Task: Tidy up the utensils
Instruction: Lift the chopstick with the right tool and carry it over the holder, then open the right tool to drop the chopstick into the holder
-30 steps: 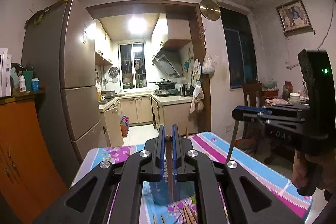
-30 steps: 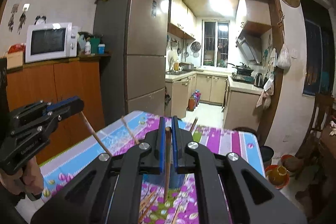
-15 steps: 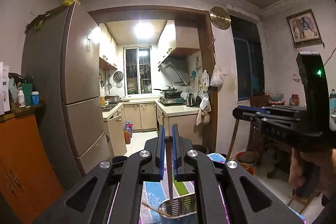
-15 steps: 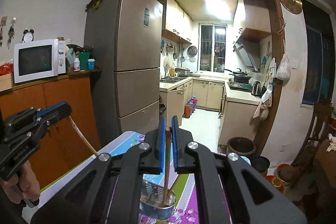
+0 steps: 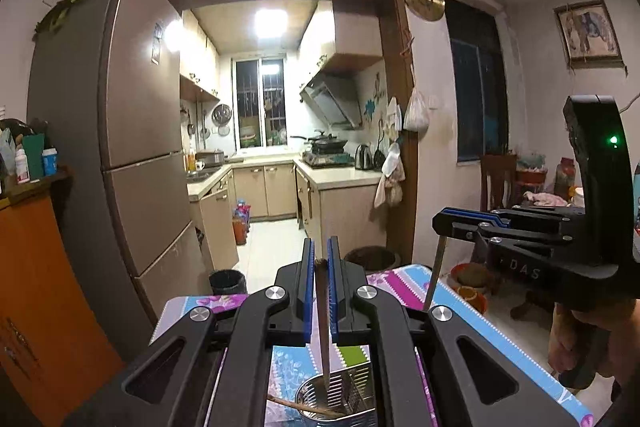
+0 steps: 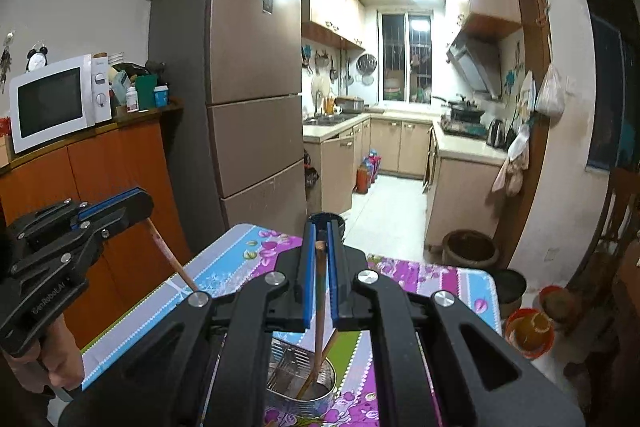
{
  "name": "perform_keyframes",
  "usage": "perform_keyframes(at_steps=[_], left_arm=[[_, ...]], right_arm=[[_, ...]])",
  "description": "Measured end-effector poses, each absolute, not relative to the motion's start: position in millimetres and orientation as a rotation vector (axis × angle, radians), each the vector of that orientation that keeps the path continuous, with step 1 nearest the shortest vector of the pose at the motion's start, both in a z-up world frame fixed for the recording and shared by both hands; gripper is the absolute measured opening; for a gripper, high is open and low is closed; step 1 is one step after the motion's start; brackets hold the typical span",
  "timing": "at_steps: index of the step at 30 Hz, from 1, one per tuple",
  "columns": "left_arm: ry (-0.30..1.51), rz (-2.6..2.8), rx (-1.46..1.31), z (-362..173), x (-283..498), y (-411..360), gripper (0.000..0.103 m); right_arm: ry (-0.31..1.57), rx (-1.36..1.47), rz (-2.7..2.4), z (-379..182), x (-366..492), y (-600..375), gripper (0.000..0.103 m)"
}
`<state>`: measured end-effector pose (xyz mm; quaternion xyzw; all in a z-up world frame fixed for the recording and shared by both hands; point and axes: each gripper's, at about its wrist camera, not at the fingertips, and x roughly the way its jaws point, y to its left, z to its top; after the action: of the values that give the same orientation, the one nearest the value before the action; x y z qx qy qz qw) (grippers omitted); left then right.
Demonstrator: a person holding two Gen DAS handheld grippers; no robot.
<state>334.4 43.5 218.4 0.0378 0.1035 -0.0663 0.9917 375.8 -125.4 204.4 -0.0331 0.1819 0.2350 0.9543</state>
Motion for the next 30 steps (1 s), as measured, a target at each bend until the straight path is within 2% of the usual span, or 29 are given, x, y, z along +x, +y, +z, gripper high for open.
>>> perform_keyframes(at_steps=[18,19,20,21,22,24,26,30], left_arm=[[0.39,-0.097,0.062,183.0,403.5,45.5,0.007],[0.393,-0.093,0.059,181.6,406.0,45.4,0.007],[0.397,-0.089,0.053,180.2,408.7,47.0,0.007],[0.405,-0.084,0.046,178.9,411.6,49.1,0.007],[0.41,-0.081,0.041,177.6,413.0,50.9,0.008],[0.419,-0.073,0.039,174.4,417.3,53.2,0.008],[0.424,-0.059,0.037,171.3,421.7,55.6,0.018],[0.433,-0.042,0.032,166.7,427.7,57.9,0.023]], right_arm=[[0.54,-0.025,0.497,161.5,432.8,-120.1,0.006],[0.54,-0.032,0.491,160.8,432.9,-118.5,0.007],[0.539,-0.034,0.488,159.8,432.8,-118.1,0.016],[0.531,-0.031,0.486,159.7,431.6,-118.2,0.03],[0.522,-0.031,0.485,160.0,429.6,-118.3,0.035],[0.507,-0.033,0.482,161.6,427.2,-118.2,0.039],[0.489,-0.043,0.473,163.7,423.9,-119.6,0.041],[0.466,-0.031,0.467,167.1,418.1,-127.7,0.043]])
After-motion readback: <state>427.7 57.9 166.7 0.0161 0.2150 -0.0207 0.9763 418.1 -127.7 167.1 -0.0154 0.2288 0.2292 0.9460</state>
